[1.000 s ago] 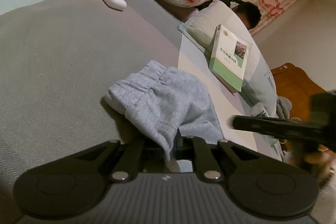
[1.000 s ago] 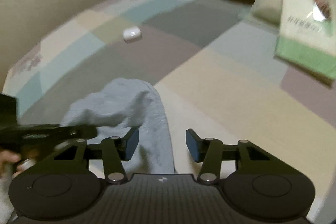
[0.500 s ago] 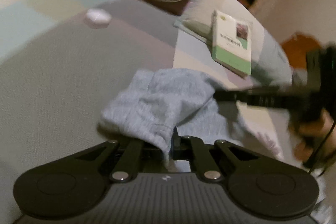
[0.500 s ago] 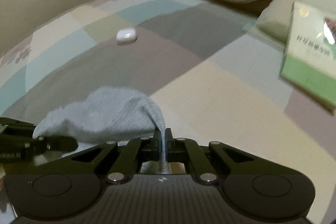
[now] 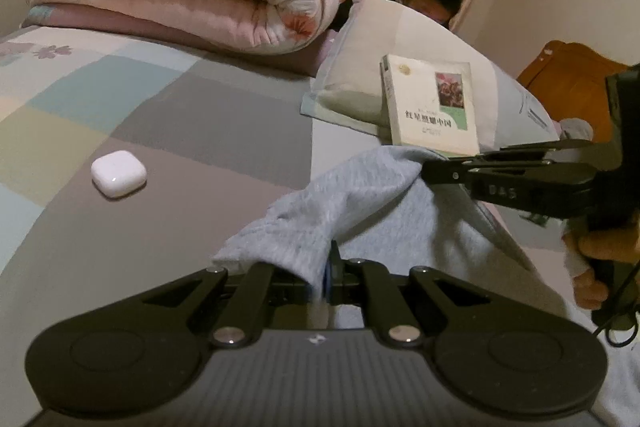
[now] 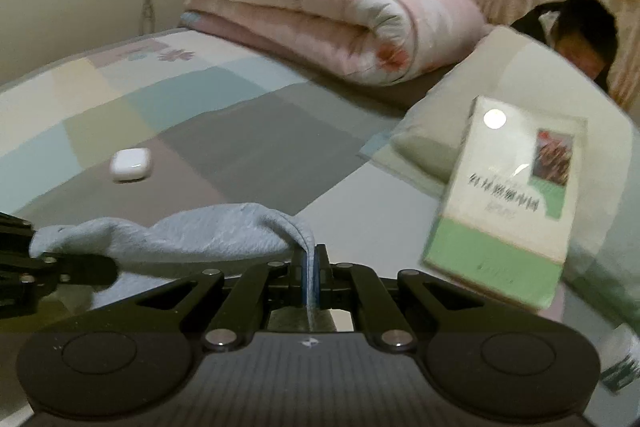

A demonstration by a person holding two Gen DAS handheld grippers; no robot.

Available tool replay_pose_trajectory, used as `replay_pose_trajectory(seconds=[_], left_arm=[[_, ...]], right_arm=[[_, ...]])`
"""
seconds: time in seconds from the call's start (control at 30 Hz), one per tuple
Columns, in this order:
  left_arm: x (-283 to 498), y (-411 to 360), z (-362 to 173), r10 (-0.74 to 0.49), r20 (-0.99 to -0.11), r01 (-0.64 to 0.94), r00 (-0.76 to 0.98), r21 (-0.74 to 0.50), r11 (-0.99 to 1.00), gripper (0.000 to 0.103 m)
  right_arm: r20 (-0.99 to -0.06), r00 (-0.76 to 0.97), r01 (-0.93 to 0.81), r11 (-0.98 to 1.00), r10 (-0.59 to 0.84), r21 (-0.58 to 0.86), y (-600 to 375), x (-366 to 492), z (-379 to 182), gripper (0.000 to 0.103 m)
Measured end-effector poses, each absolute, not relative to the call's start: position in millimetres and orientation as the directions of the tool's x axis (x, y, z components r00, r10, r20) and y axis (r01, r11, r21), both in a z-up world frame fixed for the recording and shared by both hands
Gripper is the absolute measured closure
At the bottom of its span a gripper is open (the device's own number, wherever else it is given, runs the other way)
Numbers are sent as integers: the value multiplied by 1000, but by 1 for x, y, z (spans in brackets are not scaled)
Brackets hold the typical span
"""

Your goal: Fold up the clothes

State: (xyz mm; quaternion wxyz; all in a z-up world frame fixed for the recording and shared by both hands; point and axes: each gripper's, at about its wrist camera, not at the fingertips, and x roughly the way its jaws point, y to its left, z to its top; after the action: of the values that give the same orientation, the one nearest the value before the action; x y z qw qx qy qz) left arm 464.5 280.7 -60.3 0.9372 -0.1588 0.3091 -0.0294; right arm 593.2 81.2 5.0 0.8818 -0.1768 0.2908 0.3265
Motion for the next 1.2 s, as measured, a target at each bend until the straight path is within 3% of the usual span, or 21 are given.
replay_pose_trajectory(seconds=[0.17, 0.23, 0.3, 0.33, 0.4, 0.6, 0.73, 0.8, 1.03, 1.2], left_arm=[[471, 286, -80, -210, -559, -24, 802, -380, 925, 93], [473, 289, -94, -284, -578, -7, 765, -449, 893, 73], [471, 297, -105, -312, -577, -26, 755, -501, 865, 65], [470, 302, -110, -327, -570, -36, 754, -533, 845, 52], [472, 316, -119, -373, -532, -60, 760, -630, 774, 41], [484, 346, -143, -449, -426, -134, 786, -826, 548, 36], [492, 349, -146, -415, -404, -164, 815, -848, 504, 39], [496, 350, -139, -370, -423, -182, 827, -824, 537, 39], [485, 348, -71, -245, -276, -31, 929, -720, 693, 38], [478, 337, -51, -65, -405, -168, 912, -512, 842, 39]], right_arm=[[-649, 609, -660, 745, 456, -97, 88, 610, -18, 97], [-673, 593, -643, 763, 443, -65, 83, 614, -30, 92], [-679, 573, -641, 768, 459, -22, 74, 615, -36, 82], [-676, 565, -641, 768, 472, 1, 68, 614, -36, 79], [-668, 565, -629, 777, 485, 31, 58, 612, -33, 72], [-641, 555, -653, 755, 530, 60, 46, 596, -18, 56], [-647, 534, -679, 732, 544, 56, 51, 587, -18, 55], [-647, 526, -694, 719, 552, 50, 51, 580, -18, 54], [-654, 505, -710, 702, 564, 58, 45, 570, -28, 53], [-677, 487, -713, 699, 552, 57, 39, 566, -40, 52]])
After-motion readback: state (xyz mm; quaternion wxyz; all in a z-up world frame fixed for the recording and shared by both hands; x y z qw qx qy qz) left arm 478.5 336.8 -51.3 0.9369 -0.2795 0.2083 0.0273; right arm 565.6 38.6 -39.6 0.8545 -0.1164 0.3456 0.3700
